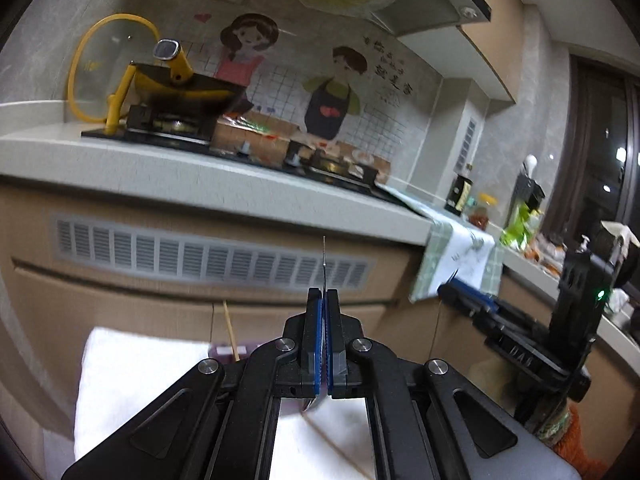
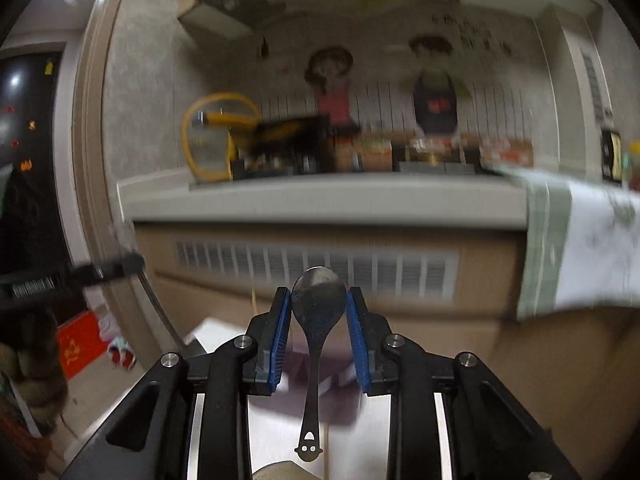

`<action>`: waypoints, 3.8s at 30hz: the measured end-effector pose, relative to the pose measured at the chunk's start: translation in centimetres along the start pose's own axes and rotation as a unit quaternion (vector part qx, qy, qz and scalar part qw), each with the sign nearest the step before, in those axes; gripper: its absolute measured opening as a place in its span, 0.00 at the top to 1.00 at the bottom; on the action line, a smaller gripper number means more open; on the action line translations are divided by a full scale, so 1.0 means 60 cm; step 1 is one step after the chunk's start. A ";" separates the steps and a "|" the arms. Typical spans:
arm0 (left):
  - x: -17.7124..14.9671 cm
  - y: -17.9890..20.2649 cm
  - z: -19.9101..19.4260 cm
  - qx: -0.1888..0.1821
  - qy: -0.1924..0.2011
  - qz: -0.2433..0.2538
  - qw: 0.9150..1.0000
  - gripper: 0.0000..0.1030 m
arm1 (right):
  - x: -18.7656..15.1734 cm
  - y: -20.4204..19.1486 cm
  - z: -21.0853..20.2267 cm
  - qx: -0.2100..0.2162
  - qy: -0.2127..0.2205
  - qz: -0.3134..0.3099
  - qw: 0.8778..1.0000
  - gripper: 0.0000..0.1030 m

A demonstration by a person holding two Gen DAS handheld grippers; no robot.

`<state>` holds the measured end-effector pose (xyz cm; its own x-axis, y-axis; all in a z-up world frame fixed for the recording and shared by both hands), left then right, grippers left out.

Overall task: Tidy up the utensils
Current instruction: 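Carry both spoons over the purple holder and open both tools to drop them, then lower both tools back to the towel, then grasp the brownish spoon with the right tool while the left grasps the blue spoon, then lift both spoons with both tools over the purple holder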

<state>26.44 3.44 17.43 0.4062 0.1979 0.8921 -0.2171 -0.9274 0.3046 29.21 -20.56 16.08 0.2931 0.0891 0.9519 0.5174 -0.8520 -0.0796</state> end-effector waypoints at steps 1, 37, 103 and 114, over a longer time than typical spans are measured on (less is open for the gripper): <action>0.006 -0.006 0.015 0.006 0.000 0.000 1.000 0.99 | 0.018 0.002 0.010 -0.004 0.009 -0.003 1.000 0.75; -0.209 -0.138 0.095 0.027 -0.124 -0.041 0.991 0.63 | -0.164 0.013 0.114 0.022 -0.116 0.014 0.993 0.72; -0.453 -0.076 0.066 0.070 -0.315 0.138 0.936 0.61 | -0.445 -0.029 -0.039 0.032 -0.285 0.066 0.956 0.72; -0.443 -0.060 0.117 0.135 -0.303 0.127 0.935 0.61 | -0.459 -0.049 -0.021 0.003 -0.307 0.034 0.951 0.71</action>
<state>22.63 -0.72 -9.74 0.8179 -0.1791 0.5468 -0.1758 -0.9827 -0.0589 18.58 -21.18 -9.55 0.7401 0.3199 0.5915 0.4839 -0.8642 -0.1380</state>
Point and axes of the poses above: each gripper's, at about its wrist camera, not at the fingertips, and z roughly the way its jaws point, y to its right, x to its top, the point moved 2 cm from there along z, roughly the way its jaws point, and after that the axes turned 6 degrees about x, right-handed, at the moved point
